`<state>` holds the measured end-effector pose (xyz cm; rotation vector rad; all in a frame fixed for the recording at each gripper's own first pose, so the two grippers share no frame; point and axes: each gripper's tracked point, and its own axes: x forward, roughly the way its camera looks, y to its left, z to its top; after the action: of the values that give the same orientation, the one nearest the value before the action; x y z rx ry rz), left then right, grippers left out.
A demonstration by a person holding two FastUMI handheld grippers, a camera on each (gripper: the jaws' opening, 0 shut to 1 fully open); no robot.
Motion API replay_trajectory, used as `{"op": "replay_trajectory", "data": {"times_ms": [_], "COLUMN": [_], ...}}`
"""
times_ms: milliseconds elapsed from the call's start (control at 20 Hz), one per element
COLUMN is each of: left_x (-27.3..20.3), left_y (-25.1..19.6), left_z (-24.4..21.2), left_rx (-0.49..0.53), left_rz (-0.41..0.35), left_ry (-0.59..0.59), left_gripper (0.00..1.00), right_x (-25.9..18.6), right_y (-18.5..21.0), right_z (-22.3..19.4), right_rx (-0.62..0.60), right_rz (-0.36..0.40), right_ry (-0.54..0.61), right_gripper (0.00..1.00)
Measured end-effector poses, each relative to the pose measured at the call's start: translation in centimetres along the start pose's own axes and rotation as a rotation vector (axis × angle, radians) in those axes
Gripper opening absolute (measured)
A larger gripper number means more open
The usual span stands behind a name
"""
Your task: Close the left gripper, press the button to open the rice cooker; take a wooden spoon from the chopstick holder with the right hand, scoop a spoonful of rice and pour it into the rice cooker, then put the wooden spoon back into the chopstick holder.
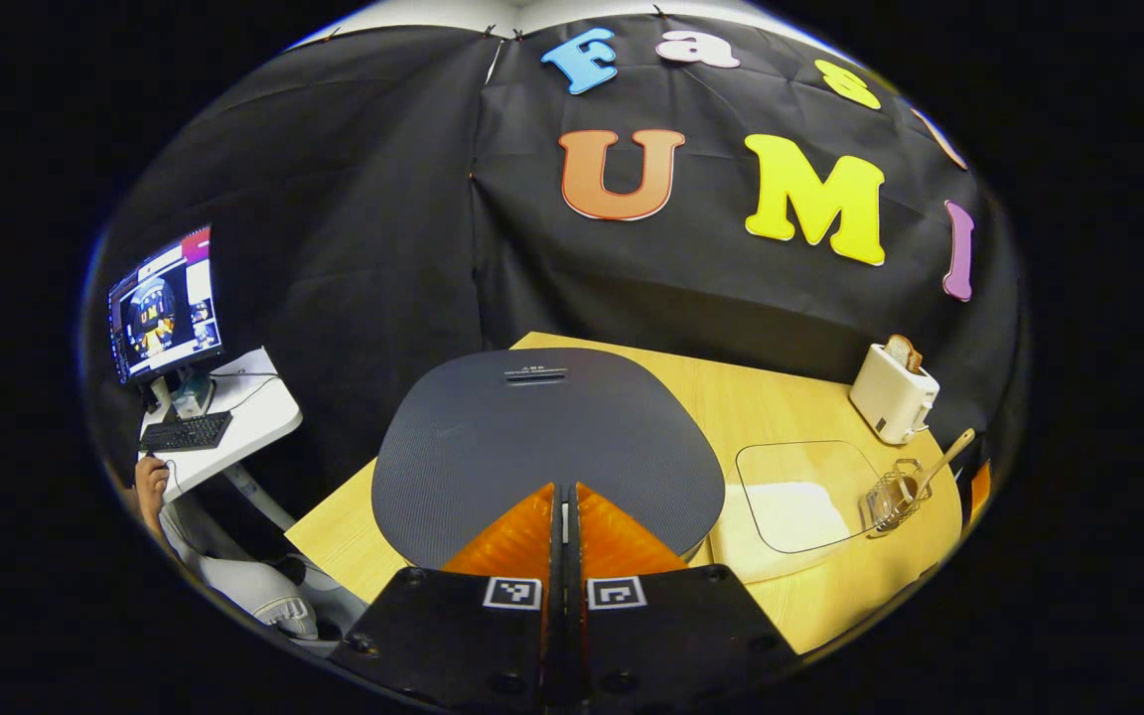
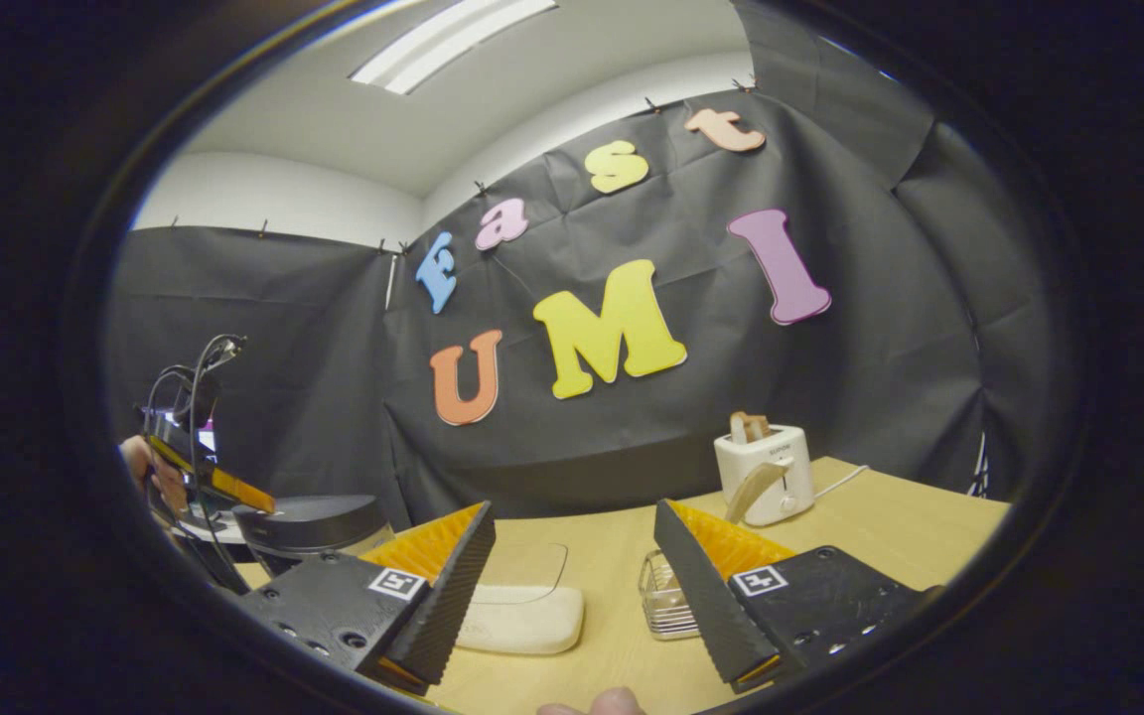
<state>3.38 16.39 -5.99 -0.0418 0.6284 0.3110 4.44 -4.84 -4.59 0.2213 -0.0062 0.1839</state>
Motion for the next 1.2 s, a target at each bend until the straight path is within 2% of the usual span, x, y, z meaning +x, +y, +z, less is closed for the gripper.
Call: {"op": "replay_trajectory", "data": {"times_ms": [150, 250, 300, 350, 450, 500, 550, 600, 650, 700, 750, 800, 950, 1000, 1150, 1200], "left_x": [-0.3, -1.1, -1.6, -2.3, -4.0, -4.5, -5.3, -5.8, -6.0, -6.4, -6.7, -7.0, -7.5, -7.6, -7.9, -7.9], "left_y": [-0.6, -1.3, -1.2, -1.2, -0.5, -0.7, -1.1, -1.5, -2.1, -2.3, -2.5, -2.5, -3.6, -3.5, -4.5, -4.7], "left_z": [1.5, 3.0, 3.9, 5.0, 7.7, 8.7, 9.4, 9.3, 9.0, 8.7, 8.3, 7.8, 5.4, 4.8, 3.0, 2.4], "left_rx": [-0.081, -0.052, -0.019, 0.035, 0.094, 0.098, 0.107, 0.105, 0.1, 0.095, 0.092, 0.085, 0.083, 0.079, 0.069, 0.067], "left_rz": [0.004, -0.025, -0.015, 0.008, 0.083, 0.086, 0.089, 0.073, 0.046, 0.03, 0.02, 0.011, -0.028, -0.026, -0.06, -0.071], "left_ry": [-0.037, -0.095, -0.137, -0.194, -0.32, -0.362, -0.403, -0.412, -0.419, -0.428, -0.437, -0.447, -0.448, -0.446, -0.441, -0.442], "left_gripper": [0.03, 0.17, 0.37, 0.43, 0.89, 1.0, 1.0, 0.95, 1.0, 1.0, 0.96, 1.0, 0.99, 0.99, 0.99, 1.0], "right_x": [-0.1, 0.0, -0.2, -0.4, -0.7, -0.8, -0.9, -1.0, -1.1, -1.2, -1.3, -1.4, -2.0, -2.1, -2.5, -2.7], "right_y": [0.2, 0.4, 0.3, 0.3, 0.5, 0.4, 0.3, 0.3, 0.3, 0.1, 0.1, 0.1, 0.2, 0.3, 0.6, 0.6], "right_z": [-0.1, 0.0, 0.4, 0.9, 1.7, 1.9, 2.1, 2.2, 2.4, 2.5, 2.6, 2.5, 2.3, 2.2, 1.9, 1.8], "right_rx": [0.004, -0.002, -0.01, -0.018, -0.038, -0.048, -0.056, -0.061, -0.063, -0.066, -0.071, -0.084, -0.116, -0.119, -0.133, -0.147], "right_rz": [-0.004, -0.006, -0.012, -0.018, -0.024, -0.03, -0.035, -0.039, -0.043, -0.051, -0.058, -0.064, -0.078, -0.082, -0.089, -0.094], "right_ry": [0.02, 0.032, 0.026, 0.016, -0.006, -0.013, -0.016, -0.017, -0.02, -0.02, -0.021, -0.017, -0.008, -0.004, 0.011, 0.017], "right_gripper": [0.95, 0.96, 0.96, 0.96, 0.96, 0.96, 0.92, 0.95, 0.96, 0.96, 0.92, 0.92, 0.92, 0.95, 0.95, 0.92]}}
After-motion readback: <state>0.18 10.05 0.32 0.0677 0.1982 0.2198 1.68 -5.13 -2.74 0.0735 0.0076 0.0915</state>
